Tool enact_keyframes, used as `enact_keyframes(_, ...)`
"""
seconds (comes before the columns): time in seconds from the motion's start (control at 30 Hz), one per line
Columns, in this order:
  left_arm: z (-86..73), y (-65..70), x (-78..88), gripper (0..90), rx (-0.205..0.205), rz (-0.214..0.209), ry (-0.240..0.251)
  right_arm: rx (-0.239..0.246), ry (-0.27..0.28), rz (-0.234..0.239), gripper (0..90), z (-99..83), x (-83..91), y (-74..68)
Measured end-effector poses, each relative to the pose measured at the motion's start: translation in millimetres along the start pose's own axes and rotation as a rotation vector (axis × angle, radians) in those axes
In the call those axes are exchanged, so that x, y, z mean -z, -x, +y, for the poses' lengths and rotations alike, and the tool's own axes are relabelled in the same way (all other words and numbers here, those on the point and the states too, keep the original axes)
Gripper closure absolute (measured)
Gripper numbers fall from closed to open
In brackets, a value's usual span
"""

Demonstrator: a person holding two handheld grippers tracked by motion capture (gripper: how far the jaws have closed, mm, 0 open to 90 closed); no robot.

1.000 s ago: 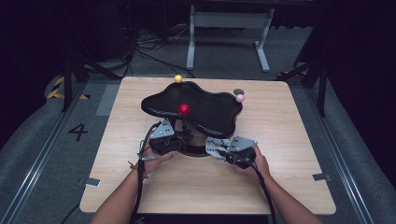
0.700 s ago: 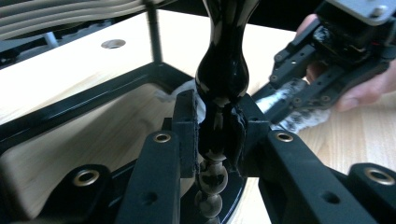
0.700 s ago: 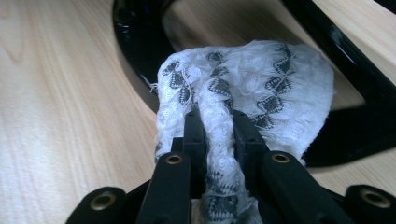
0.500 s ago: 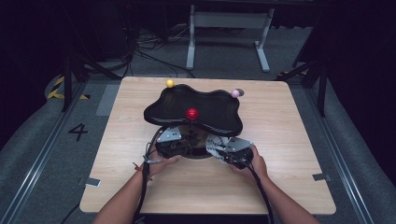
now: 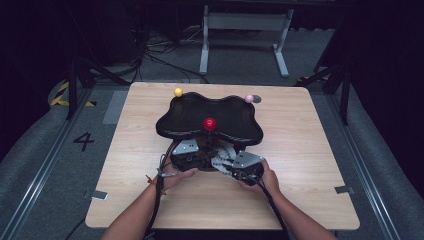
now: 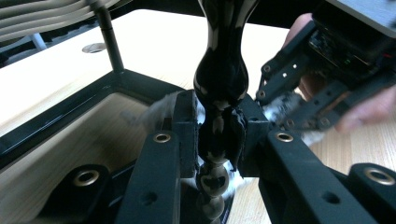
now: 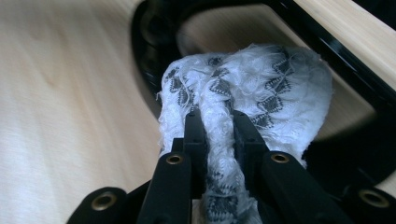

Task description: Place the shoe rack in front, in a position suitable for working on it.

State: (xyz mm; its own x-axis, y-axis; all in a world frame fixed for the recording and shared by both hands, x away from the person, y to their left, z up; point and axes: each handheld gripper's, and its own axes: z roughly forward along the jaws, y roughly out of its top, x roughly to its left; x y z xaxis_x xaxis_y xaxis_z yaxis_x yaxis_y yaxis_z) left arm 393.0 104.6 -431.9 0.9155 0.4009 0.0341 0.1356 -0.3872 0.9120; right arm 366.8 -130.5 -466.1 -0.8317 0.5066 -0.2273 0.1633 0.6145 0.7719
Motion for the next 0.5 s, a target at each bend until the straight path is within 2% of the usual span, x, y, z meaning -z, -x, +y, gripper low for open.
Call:
enact_keyframes(0.13, 1.9, 2.6, -2.7, 74.7, -0.008, 0.003, -0.003, 0.024, 0.007, 0.021, 79.1, 5.3, -3.2, -11.4)
enact_keyframes(0.23, 2.8, 4.0, -3.8, 74.7, -0.011, 0.005, -0.006, 0.038, 0.011, 0.020, 79.1, 7.4, -4.8, -18.6)
enact_keyframes(0.5, 3.3, 4.0, -4.1, 74.7, -0.021, 0.003, -0.015, 0.042, 0.016, 0.025, 79.0, 9.3, -5.9, -19.3)
